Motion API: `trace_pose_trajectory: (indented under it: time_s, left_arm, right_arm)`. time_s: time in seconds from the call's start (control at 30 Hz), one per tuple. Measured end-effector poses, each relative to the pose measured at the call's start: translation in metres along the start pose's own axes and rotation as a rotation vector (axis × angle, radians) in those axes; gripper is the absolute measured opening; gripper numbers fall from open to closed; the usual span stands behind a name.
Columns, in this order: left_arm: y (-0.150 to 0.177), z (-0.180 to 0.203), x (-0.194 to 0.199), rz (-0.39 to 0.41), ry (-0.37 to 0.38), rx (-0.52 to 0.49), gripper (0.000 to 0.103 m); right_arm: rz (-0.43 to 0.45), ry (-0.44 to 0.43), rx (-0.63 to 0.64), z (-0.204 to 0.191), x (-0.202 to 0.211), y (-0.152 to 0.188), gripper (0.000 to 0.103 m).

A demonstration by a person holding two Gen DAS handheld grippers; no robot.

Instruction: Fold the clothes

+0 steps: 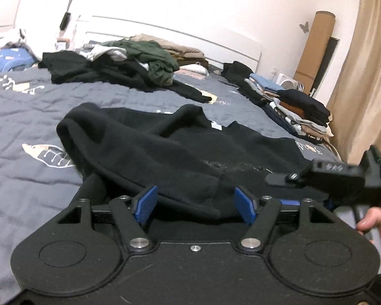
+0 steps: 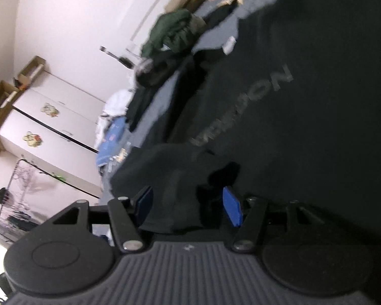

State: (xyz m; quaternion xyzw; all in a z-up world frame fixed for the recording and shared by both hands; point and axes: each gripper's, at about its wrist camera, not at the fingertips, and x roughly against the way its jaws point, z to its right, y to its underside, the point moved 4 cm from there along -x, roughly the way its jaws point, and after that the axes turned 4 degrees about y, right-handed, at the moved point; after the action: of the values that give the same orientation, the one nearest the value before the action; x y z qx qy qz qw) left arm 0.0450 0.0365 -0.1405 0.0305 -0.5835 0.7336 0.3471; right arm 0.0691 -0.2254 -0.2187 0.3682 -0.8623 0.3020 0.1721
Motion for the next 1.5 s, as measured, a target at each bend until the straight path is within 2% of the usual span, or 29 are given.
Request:
trace_pose_trajectory:
  time_s: [0.13,0.3,0.37,0.4,0.43,0.5,0.57,0.73,0.8,0.9,1.0,1.13,1.23,1.27,1.3,1.33,1.37,1.47,1.5]
  left_arm:
    - [0.002,0.0,0.007,0.004,-0.023,-0.068,0.066]
    - [0.004,-0.006,0.008,-0.003,-0.036,-0.099,0.067]
    - [0.005,-0.009,0.008,-0.009,-0.045,-0.111,0.067]
    - [0.005,-0.01,0.007,-0.014,-0.052,-0.12,0.067]
    - [0.005,-0.012,0.006,-0.019,-0.059,-0.13,0.067]
    - [0.005,-0.015,0.004,-0.024,-0.079,-0.155,0.067]
    - [0.004,-0.019,0.003,-0.027,-0.107,-0.179,0.067]
    - [-0.002,-0.037,0.0,-0.027,-0.186,-0.202,0.068]
    - [-0.004,-0.042,-0.003,-0.029,-0.22,-0.23,0.068]
    - [-0.009,-0.04,-0.017,-0.023,-0.263,-0.348,0.068]
    - [-0.013,-0.04,-0.037,-0.05,-0.279,-0.426,0.068]
    - [-0.019,-0.039,-0.065,-0.076,-0.282,-0.502,0.068]
    - [-0.019,-0.038,-0.086,-0.087,-0.305,-0.601,0.068]
    - [-0.019,-0.039,-0.093,-0.09,-0.317,-0.627,0.066]
    - [-0.019,-0.04,-0.098,-0.095,-0.321,-0.647,0.051]
    - [-0.019,-0.043,-0.1,-0.109,-0.305,-0.651,0.021]
    - [-0.019,-0.048,-0.1,-0.136,-0.289,-0.664,0.011]
    - [-0.017,-0.063,-0.086,-0.17,-0.312,-0.829,0.01]
    - [-0.017,-0.07,-0.079,-0.184,-0.319,-0.852,0.009]
  right_arm:
    - [-0.005,0.029,0.04,0.001,-0.022,0.006,0.061]
    - [0.029,-0.007,0.018,-0.001,-0.039,0.002,0.063]
    - [0.035,-0.036,-0.025,0.002,-0.043,0.0,0.055]
    - [0.034,-0.05,-0.052,0.005,-0.044,-0.001,0.036]
    - [0.033,-0.058,-0.083,0.008,-0.045,-0.001,0.009]
    - [0.037,-0.07,-0.142,0.012,-0.043,-0.004,0.009]
    - [0.079,-0.083,-0.152,0.009,-0.034,-0.011,0.009]
    - [0.283,-0.126,-0.173,-0.005,0.026,-0.055,0.008]
    - [0.377,-0.117,-0.169,-0.004,0.058,-0.074,0.008]
    - [0.471,-0.046,-0.158,0.009,0.099,-0.095,0.008]
    - [0.5,0.029,-0.172,0.03,0.118,-0.104,0.008]
    - [0.458,0.1,-0.211,0.055,0.104,-0.101,0.008]
    - [0.424,0.132,-0.195,0.059,0.089,-0.098,0.008]
    - [0.425,0.136,-0.188,0.059,0.088,-0.098,0.008]
    - [0.431,0.137,-0.19,0.06,0.088,-0.099,0.008]
    - [0.438,0.136,-0.197,0.062,0.088,-0.1,0.008]
    - [0.45,0.138,-0.205,0.063,0.09,-0.1,0.008]
    - [0.465,0.17,-0.225,0.072,0.095,-0.1,0.008]
    - [0.449,0.175,-0.225,0.074,0.091,-0.099,0.008]
